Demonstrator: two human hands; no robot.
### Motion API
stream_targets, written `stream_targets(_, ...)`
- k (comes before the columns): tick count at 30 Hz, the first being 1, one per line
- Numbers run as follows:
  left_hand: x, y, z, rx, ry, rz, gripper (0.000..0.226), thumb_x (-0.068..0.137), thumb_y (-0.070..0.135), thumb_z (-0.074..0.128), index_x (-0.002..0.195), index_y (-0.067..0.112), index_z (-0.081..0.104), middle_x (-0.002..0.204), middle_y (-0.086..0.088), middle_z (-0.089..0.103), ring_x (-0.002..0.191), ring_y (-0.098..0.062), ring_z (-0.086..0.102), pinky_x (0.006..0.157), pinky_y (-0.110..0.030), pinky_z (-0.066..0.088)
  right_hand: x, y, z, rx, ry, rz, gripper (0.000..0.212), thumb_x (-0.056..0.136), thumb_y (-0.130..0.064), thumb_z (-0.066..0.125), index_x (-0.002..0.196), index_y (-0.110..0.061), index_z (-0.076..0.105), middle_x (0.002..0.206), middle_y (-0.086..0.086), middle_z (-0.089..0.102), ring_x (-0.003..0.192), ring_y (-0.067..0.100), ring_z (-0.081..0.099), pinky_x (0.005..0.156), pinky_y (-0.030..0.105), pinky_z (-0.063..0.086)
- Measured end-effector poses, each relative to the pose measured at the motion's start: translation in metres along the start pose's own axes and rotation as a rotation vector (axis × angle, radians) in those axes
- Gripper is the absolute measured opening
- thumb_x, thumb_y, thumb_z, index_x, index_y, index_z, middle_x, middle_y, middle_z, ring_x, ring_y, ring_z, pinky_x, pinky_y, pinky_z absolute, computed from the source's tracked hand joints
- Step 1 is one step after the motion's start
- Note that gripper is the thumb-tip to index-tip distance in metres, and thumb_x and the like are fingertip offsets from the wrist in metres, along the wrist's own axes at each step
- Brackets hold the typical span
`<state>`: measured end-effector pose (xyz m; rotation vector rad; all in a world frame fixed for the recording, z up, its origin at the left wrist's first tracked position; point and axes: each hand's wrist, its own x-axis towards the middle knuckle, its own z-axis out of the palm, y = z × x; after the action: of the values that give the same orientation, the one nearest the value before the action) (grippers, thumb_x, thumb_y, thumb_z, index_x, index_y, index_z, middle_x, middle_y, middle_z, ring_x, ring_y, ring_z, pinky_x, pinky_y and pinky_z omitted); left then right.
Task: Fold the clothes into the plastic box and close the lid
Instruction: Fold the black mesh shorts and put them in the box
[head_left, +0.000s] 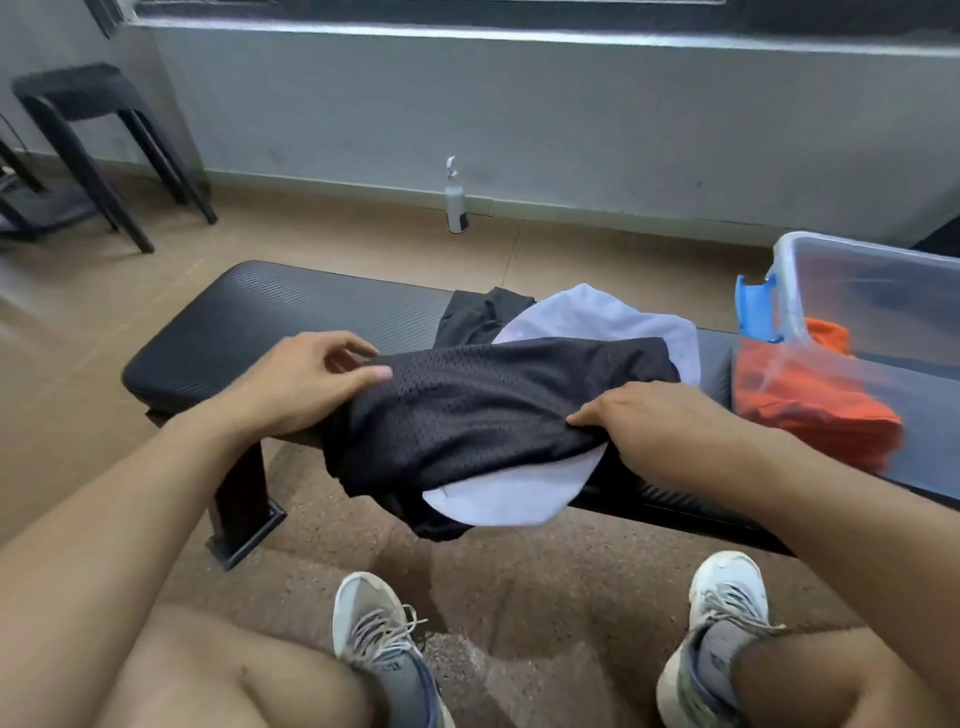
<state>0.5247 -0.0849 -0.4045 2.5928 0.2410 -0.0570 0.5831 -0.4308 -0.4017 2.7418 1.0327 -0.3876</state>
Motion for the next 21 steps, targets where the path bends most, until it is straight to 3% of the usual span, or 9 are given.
stream_targets(1, 0.005, -0.001, 0.002, 0.058, 0.106, -0.055, 0.051, 0.082, 0.069, 0.065, 0.12, 0.035, 0.067, 0.107, 0.014, 0.071, 0.102, -0.012, 0.066, 0.094, -0.039, 0.052, -0.002, 0.003, 0.001, 0.053, -0.104, -0.018, 0.057, 0.095, -0.014, 0.045, 0.144, -0.043, 0.048, 0.146, -0.016, 0.052, 0.135, 0.014, 0.048, 0.108, 0.038, 0.043)
stream_targets(3, 0.014, -0.006, 0.005, 0.196, 0.176, -0.207, 0.06, 0.084, 0.07, 0.061, 0.127, 0.027, 0.063, 0.118, 0.003, 0.069, 0.112, -0.024, 0.063, 0.094, -0.042, 0.051, -0.003, 0.007, -0.002, 0.175, -0.176, -0.032, 0.042, 0.097, -0.04, 0.052, 0.138, -0.041, 0.054, 0.143, -0.016, 0.055, 0.132, 0.014, 0.05, 0.109, 0.041, 0.042)
stream_targets(5, 0.019, -0.011, 0.007, 0.282, 0.08, -0.342, 0.07, 0.079, 0.079, 0.058, 0.118, 0.021, 0.064, 0.122, -0.005, 0.067, 0.113, -0.03, 0.061, 0.091, -0.041, 0.051, 0.002, 0.013, -0.007, 0.322, -0.048, 0.018, 0.038, 0.097, -0.057, 0.048, 0.122, -0.037, 0.068, 0.127, -0.015, 0.067, 0.119, 0.014, 0.059, 0.103, 0.041, 0.046)
stream_targets(7, 0.02, -0.014, 0.01, 0.302, -0.036, -0.393, 0.07, 0.073, 0.084, 0.058, 0.099, 0.02, 0.064, 0.11, -0.006, 0.069, 0.101, -0.029, 0.062, 0.087, -0.04, 0.052, 0.012, 0.02, -0.009, 0.326, 0.177, 0.092, 0.031, 0.099, -0.047, 0.051, 0.12, -0.034, 0.069, 0.126, -0.012, 0.068, 0.12, 0.015, 0.059, 0.101, 0.04, 0.046)
stream_targets(10, 0.02, -0.013, 0.015, 0.242, -0.097, -0.358, 0.064, 0.077, 0.078, 0.062, 0.089, 0.015, 0.067, 0.096, -0.007, 0.071, 0.09, -0.026, 0.064, 0.085, -0.04, 0.054, 0.028, 0.032, -0.003, 0.241, 0.326, 0.228, 0.036, 0.097, -0.038, 0.057, 0.132, -0.032, 0.061, 0.135, -0.001, 0.061, 0.13, 0.024, 0.05, 0.104, 0.044, 0.043)
stream_targets(14, 0.018, -0.007, 0.017, 0.113, -0.131, -0.337, 0.065, 0.081, 0.074, 0.063, 0.083, 0.009, 0.07, 0.086, -0.006, 0.069, 0.084, -0.023, 0.064, 0.08, -0.037, 0.052, 0.045, 0.042, 0.008, 0.206, 0.146, 0.337, 0.052, 0.094, -0.049, 0.059, 0.139, -0.024, 0.053, 0.14, 0.007, 0.055, 0.132, 0.031, 0.046, 0.106, 0.046, 0.04)
stream_targets(16, 0.016, -0.009, 0.018, 0.042, -0.141, -0.278, 0.048, 0.082, 0.059, 0.073, 0.084, 0.011, 0.07, 0.086, -0.004, 0.07, 0.086, -0.022, 0.065, 0.071, -0.034, 0.048, 0.049, 0.043, 0.01, 0.236, 0.147, 0.353, 0.059, 0.091, -0.052, 0.062, 0.142, -0.025, 0.051, 0.142, 0.009, 0.054, 0.134, 0.032, 0.045, 0.107, 0.046, 0.038)
stream_targets(18, 0.016, -0.009, 0.02, 0.004, -0.095, -0.215, 0.025, 0.086, 0.042, 0.076, 0.084, 0.018, 0.069, 0.087, 0.002, 0.069, 0.092, -0.022, 0.065, 0.069, -0.032, 0.042, 0.052, 0.045, 0.009, 0.237, 0.181, 0.357, 0.057, 0.087, -0.053, 0.068, 0.136, -0.026, 0.057, 0.136, 0.007, 0.06, 0.13, 0.031, 0.047, 0.105, 0.044, 0.038)
stream_targets(21, 0.019, -0.004, 0.018, -0.096, 0.091, -0.169, 0.015, 0.091, 0.033, 0.073, 0.087, 0.023, 0.063, 0.091, 0.003, 0.067, 0.095, -0.023, 0.062, 0.077, -0.034, 0.043, 0.055, 0.045, 0.005, 0.248, 0.233, 0.366, 0.037, 0.082, -0.05, 0.075, 0.11, -0.027, 0.07, 0.11, 0.003, 0.071, 0.115, 0.029, 0.056, 0.095, 0.039, 0.041)
